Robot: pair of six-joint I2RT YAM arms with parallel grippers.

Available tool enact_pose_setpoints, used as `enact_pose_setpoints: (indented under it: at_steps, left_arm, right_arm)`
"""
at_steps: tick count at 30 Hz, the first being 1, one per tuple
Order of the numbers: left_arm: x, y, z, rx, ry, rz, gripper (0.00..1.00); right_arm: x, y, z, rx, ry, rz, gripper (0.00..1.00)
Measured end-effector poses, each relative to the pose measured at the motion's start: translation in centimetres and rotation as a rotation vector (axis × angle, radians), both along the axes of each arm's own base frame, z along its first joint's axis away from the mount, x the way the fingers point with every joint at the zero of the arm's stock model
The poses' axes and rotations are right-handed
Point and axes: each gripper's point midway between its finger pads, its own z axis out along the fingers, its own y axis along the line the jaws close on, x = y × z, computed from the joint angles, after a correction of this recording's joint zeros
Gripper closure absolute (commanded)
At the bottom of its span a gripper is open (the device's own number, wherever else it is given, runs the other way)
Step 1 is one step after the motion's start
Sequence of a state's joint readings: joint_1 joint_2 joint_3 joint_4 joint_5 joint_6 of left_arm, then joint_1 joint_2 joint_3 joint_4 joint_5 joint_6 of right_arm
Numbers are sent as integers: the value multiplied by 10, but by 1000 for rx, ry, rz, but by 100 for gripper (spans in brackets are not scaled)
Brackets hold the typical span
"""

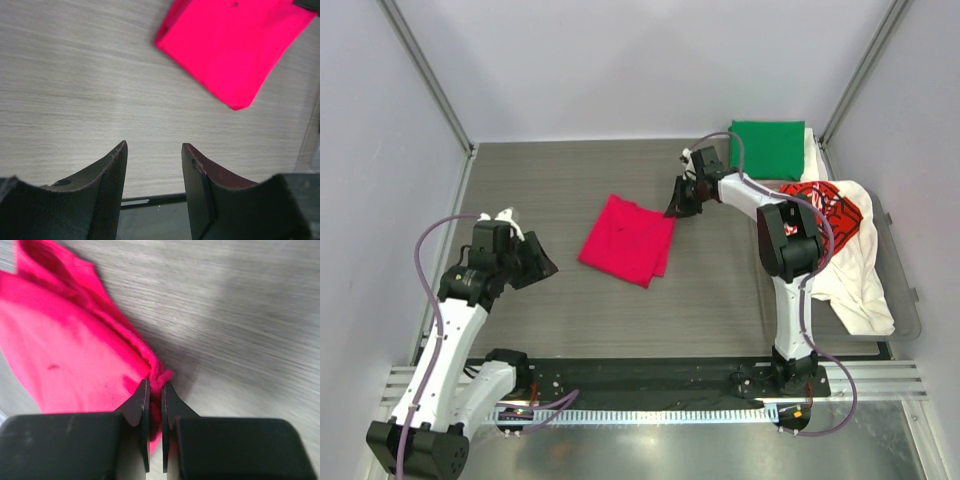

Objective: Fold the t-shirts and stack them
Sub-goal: Neatly place the folded tshirt to the corner

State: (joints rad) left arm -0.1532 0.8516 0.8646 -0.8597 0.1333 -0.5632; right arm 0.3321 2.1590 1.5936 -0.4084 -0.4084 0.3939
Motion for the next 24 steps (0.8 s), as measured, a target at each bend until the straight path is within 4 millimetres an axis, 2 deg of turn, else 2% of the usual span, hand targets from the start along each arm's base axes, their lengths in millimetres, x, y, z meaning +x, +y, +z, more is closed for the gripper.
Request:
enact_pose_setpoints:
  at_steps: [4,11,18,24]
  left_arm:
    - [3,5,8,14,-54,20,51]
    - [6,11,6,42,-52,46,52]
    - [8,21,8,79,-74,88,51]
    - [8,26,11,99,-91,113,52]
  right_arm:
    - [12,-19,41,-114,-94,11,99]
    - [31,-63,112,-319,-278,18,99]
    - [39,-94,151,-448,-357,53,99]
    - [51,-115,181,-472,-426,64,99]
